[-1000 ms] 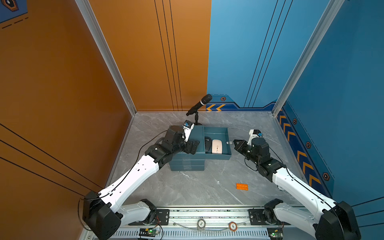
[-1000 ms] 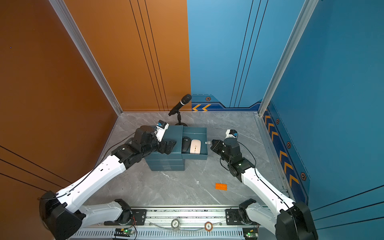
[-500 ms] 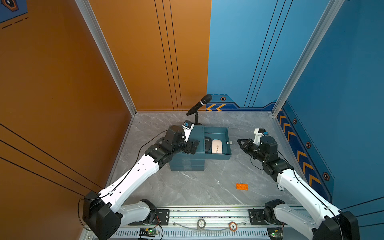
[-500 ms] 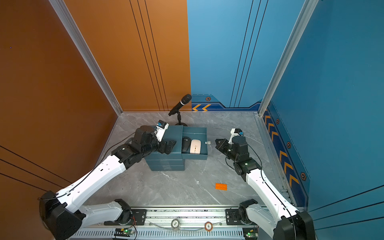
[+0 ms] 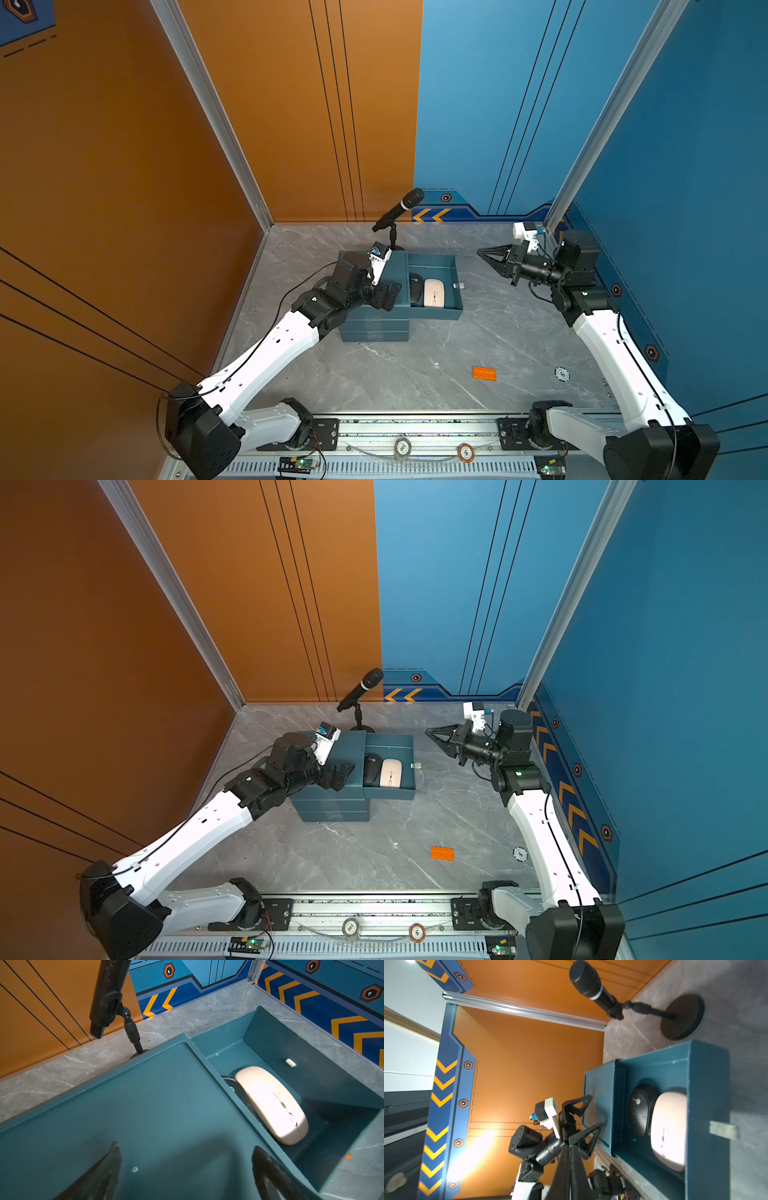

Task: Take the mice out of the drawer
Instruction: Open the drawer in the storage box.

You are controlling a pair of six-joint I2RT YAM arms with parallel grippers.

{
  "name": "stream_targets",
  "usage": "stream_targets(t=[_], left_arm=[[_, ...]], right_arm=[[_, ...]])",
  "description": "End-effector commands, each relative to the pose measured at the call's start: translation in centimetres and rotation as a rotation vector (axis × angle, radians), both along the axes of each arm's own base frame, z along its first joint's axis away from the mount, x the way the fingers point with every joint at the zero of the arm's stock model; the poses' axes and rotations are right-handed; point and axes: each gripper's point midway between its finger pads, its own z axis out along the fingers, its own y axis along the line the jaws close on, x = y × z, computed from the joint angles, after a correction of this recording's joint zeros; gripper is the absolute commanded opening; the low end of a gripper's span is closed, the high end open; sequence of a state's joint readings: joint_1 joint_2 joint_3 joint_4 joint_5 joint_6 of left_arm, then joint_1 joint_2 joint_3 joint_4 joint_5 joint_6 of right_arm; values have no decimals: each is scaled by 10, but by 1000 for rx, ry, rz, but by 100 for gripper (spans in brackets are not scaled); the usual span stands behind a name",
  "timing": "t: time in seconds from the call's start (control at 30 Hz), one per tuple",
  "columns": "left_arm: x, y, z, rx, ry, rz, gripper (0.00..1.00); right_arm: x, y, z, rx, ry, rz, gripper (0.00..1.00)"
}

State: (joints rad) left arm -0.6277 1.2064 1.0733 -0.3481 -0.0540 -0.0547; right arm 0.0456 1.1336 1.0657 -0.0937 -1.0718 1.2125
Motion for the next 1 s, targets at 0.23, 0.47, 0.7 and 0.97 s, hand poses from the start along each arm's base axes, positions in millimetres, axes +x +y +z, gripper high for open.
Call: stream_targets(t=[0.23, 0.47, 0.7, 0.97], left_arm=[[-5, -3, -9, 51, -7, -11, 98], [-9, -4, -5, 67, -30, -17, 98], [-10, -5, -5, 77, -39, -21, 98], [-10, -6, -7, 83, -37, -23, 98]], right_arm=[[-27, 12, 33, 91, 38, 144, 0], [-32, 19, 40, 114, 43, 171, 0], [-38, 25, 46, 119, 27, 194, 0], [-38, 28, 60, 172, 51, 210, 0]])
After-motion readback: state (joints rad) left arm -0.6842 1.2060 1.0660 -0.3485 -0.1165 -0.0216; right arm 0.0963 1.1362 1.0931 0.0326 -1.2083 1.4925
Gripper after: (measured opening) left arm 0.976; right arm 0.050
